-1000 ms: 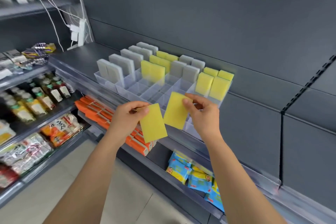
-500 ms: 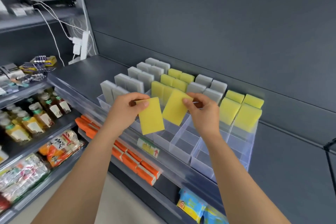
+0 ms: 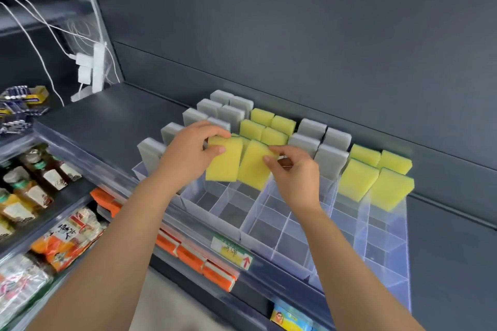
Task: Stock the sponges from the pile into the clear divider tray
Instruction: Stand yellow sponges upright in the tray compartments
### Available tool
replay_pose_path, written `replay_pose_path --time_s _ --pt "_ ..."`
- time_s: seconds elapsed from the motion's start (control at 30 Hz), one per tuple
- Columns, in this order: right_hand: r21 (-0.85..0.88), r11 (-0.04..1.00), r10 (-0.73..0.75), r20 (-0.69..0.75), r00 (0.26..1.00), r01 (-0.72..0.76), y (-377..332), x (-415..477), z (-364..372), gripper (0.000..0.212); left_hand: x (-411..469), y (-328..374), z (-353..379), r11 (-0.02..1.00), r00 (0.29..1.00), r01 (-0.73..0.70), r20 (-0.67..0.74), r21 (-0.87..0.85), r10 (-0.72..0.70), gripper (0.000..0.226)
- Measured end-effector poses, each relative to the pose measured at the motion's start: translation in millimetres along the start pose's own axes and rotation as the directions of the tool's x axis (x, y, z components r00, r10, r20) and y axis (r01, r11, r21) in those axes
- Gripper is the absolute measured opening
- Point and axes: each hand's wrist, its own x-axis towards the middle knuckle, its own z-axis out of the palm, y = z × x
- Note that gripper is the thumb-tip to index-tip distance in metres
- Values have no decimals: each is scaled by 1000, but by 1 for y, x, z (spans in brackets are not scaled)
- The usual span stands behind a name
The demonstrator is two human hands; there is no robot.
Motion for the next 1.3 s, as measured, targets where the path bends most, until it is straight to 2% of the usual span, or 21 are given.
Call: replay_pose_path --time_s 0.13,0.4,0.53,0.7,0.9,1.03,1.3 --pt "-158 985 -66 -15 998 63 2 -4 15 16 16 -11 -3 998 992 -68 107 18 66 28" --pt "-354 935 -36 -68 997 10 -2 -21 34 15 38 -32 0 980 941 -179 305 87 145 31" --pt "-387 920 32 -78 996 -59 -5 -28 41 14 42 -35 -3 962 920 -248 338 115 197 29" --pt "-411 904 89 -82 993 -115 -6 -31 48 12 44 -39 -3 959 908 -254 374 130 189 29" --pt "-425 896 103 -79 992 -127 -7 -27 48 14 42 -36 6 920 885 -313 422 234 194 33" --pt "-415 901 111 -66 992 -129 -6 -26 47 15 43 -35 11 813 863 -443 425 377 273 35" --pt "-410 905 108 -34 994 -113 -2 -28 43 28 42 -39 22 793 853 -474 422 381 307 34"
